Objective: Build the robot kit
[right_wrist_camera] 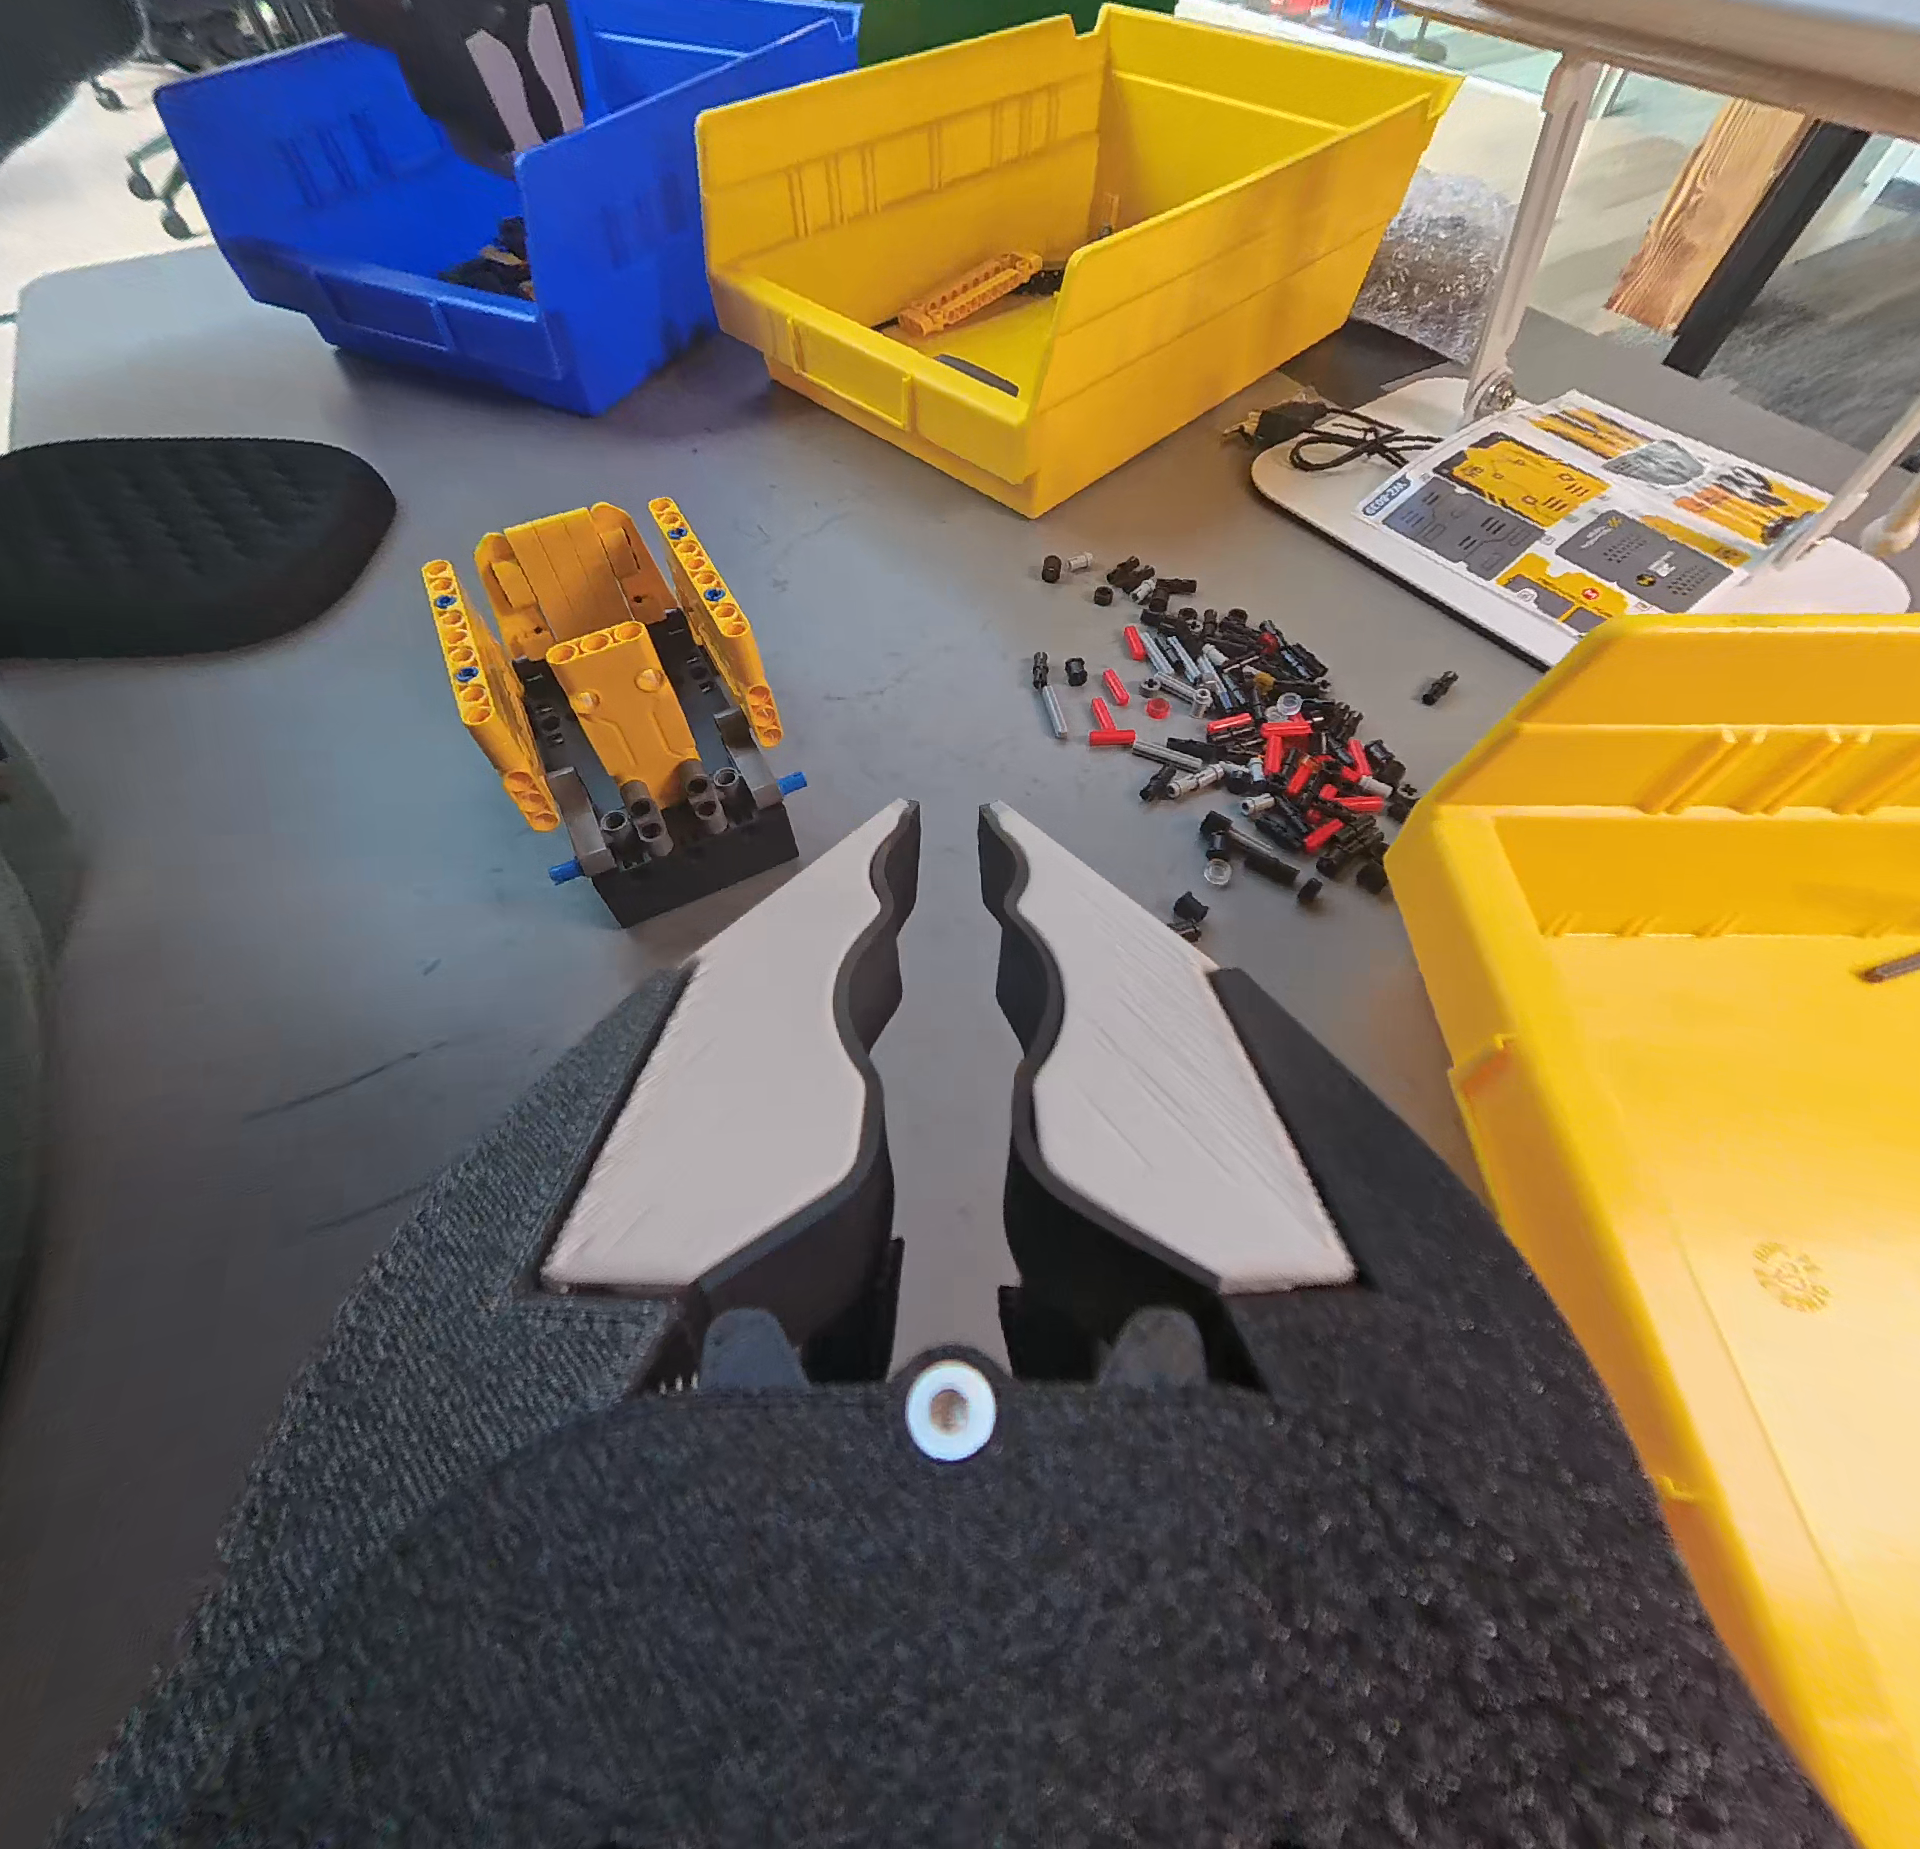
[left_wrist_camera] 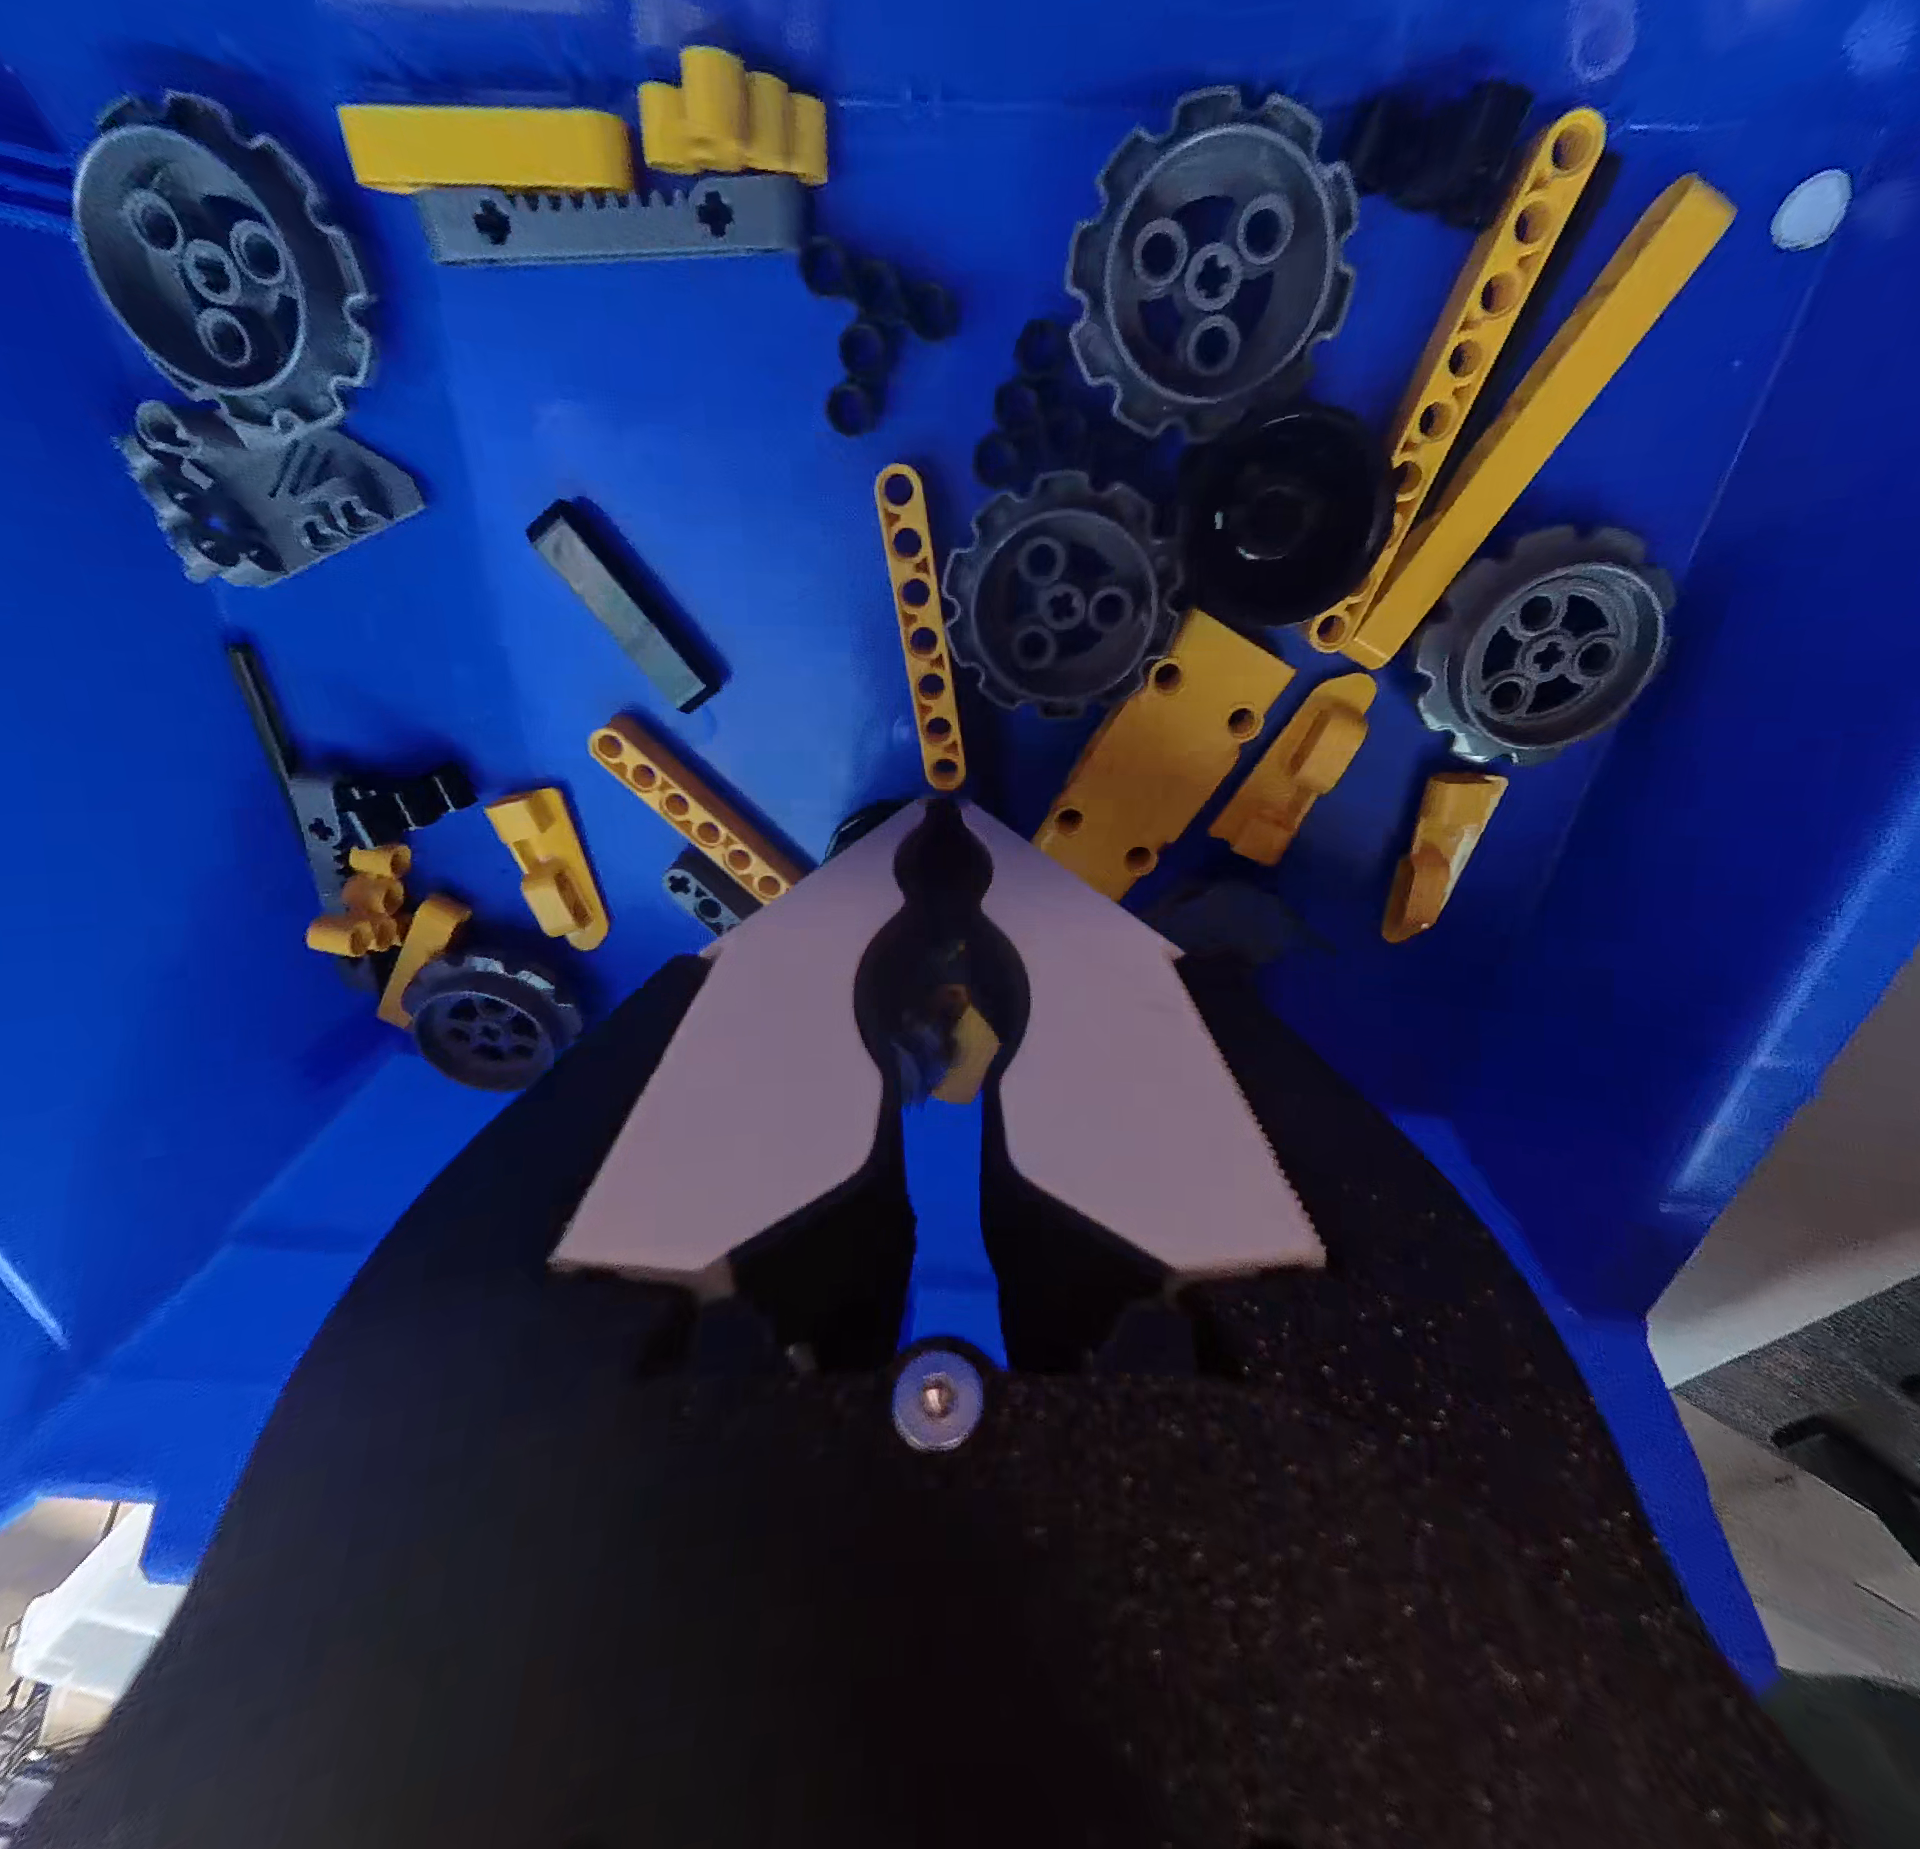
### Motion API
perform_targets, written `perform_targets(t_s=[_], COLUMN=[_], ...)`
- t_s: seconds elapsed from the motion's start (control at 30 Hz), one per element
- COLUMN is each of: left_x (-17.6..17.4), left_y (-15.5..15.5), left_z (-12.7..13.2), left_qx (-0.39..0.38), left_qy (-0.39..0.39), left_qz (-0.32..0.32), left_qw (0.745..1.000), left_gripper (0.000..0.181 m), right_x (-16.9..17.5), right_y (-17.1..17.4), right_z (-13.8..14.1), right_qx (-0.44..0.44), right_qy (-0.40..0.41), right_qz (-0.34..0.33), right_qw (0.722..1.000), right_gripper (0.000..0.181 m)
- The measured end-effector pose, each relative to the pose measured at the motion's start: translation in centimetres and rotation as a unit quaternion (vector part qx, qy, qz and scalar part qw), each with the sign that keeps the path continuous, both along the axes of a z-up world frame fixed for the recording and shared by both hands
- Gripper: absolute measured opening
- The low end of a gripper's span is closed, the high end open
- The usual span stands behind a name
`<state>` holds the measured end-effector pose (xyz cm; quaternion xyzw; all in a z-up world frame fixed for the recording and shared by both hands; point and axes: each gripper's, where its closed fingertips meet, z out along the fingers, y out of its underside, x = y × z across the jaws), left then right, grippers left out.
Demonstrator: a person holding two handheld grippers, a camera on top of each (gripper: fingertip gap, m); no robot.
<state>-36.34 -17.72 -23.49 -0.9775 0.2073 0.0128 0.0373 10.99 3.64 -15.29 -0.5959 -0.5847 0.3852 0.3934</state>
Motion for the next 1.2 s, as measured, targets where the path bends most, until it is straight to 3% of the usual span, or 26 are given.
perform_targets(t_s=[0.2, 0.4, 0.63, 0.73, 0.87, 1.0, 1.2], left_x=[-1.8, 1.6, -2.2, -2.0, 0.9, 0.0, -1.4], left_y=[0.3, 0.4, 1.1, 1.0, -0.4, -0.9, -0.9], left_z=[-0.2, 0.8, 0.1, 0.3, 0.2, -0.8, -0.7], left_qx=[0.009, 0.026, 0.009, 0.019, -0.007, -0.032, -0.029], left_qy=[0.032, -0.046, 0.062, 0.047, -0.019, 0.025, 0.047], left_qz=[-0.012, -0.054, -0.040, -0.033, -0.053, -0.055, -0.048], left_qw=[0.999, 0.997, 0.997, 0.998, 0.998, 0.998, 0.997], left_gripper=[0.004, 0.000, 0.000, 0.000, 0.001, 0.011, 0.003], right_x=[-1.3, -2.2, -2.5, -2.2, -2.1, -2.3, -2.3], right_y=[-0.3, -0.4, -0.5, -0.3, -0.2, -0.3, -0.1], right_z=[-0.3, -0.5, -0.6, -0.8, -1.0, -1.2, -1.3], right_qx=[0.006, 0.002, 0.007, 0.005, 0.001, 0.003, 0.001], right_qy=[-0.016, -0.023, -0.032, -0.034, -0.036, -0.038, -0.040], right_qz=[0.004, 0.009, 0.014, 0.008, 0.004, 0.008, 0.003], right_qw=[1.000, 1.000, 0.999, 0.999, 0.999, 0.999, 0.999], right_gripper=[0.011, 0.011, 0.011, 0.011, 0.011, 0.011, 0.011])
